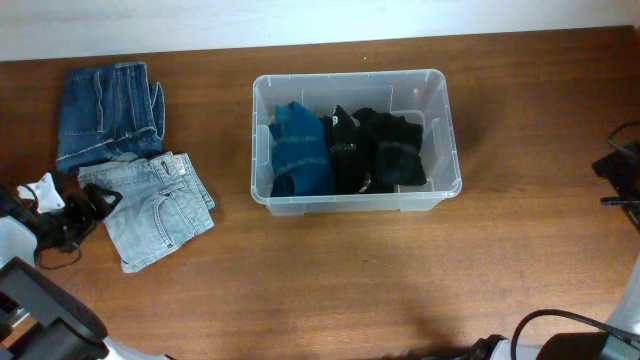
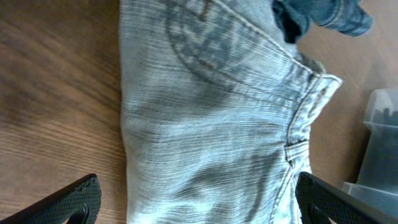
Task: Pack container
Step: 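Grasp the light-blue jeans edge with the left gripper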
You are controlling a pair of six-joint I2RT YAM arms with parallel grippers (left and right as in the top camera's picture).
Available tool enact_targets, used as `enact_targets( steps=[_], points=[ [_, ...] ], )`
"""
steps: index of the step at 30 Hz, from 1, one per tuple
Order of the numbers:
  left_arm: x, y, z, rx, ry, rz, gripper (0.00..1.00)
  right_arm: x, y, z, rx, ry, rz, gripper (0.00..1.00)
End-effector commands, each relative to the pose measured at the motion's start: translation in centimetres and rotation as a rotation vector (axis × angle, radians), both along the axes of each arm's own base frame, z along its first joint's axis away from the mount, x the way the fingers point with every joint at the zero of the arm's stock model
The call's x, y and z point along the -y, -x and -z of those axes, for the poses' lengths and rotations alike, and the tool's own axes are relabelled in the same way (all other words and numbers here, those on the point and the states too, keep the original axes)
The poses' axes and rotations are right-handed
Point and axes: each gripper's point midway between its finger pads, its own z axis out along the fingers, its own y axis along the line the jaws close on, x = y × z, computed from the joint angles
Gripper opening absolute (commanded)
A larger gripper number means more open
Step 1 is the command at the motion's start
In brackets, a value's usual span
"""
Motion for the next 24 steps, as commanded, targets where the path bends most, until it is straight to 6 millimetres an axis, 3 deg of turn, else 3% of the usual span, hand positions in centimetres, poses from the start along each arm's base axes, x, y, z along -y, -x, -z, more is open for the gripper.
enact_targets(
  steps=[1,11,24],
  points=[
    [0.9,-0.2,-0.8,0.049,0.008,0.046,0.99,0.1,0.2,0.1,-0.002,-0.001,0.015,0.98],
    [1.9,1.1,2.2,0.059,-0.018,0.090,1.00,0.1,0.2,0.1,-0.002,-0.001,0.015,0.99],
    [3.0,0.6,3.0,0.131,0.059,0.027,0.99,0.1,0.2,0.1,-0.002,-0.001,0.015,0.99]
  ],
)
